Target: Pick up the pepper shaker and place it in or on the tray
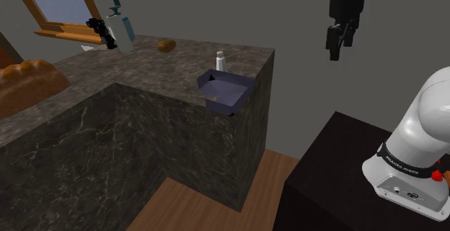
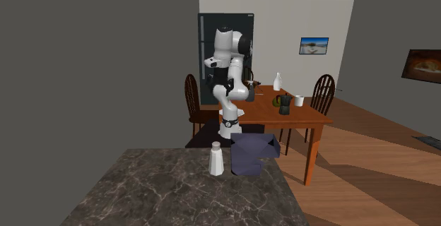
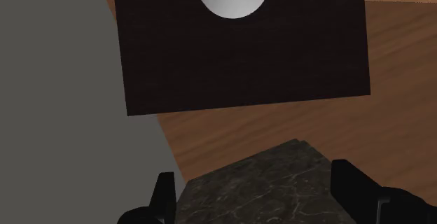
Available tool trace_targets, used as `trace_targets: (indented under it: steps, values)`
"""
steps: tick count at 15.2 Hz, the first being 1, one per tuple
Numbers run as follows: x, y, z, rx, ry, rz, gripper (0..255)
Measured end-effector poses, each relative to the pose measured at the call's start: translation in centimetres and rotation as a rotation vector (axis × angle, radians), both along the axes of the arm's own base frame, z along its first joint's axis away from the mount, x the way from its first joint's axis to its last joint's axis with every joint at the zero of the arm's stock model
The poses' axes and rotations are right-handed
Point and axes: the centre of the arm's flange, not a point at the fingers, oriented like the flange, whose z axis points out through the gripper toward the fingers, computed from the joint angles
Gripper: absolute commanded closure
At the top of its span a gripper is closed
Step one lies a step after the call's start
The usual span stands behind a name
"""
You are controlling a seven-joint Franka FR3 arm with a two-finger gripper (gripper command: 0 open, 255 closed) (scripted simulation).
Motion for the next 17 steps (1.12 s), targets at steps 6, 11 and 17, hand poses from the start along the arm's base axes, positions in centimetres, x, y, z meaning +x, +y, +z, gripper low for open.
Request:
trace_targets:
  steps: [6,11,17]
  values:
    - [4.3,0.9,-1.1,0.020,-0.030,-0.002,0]
    - [9.9,2.5,-2.4,0.046,-0.069,-0.006,0]
    - [16.9,4.1,-3.5,0.077,-0.115,-0.010,0]
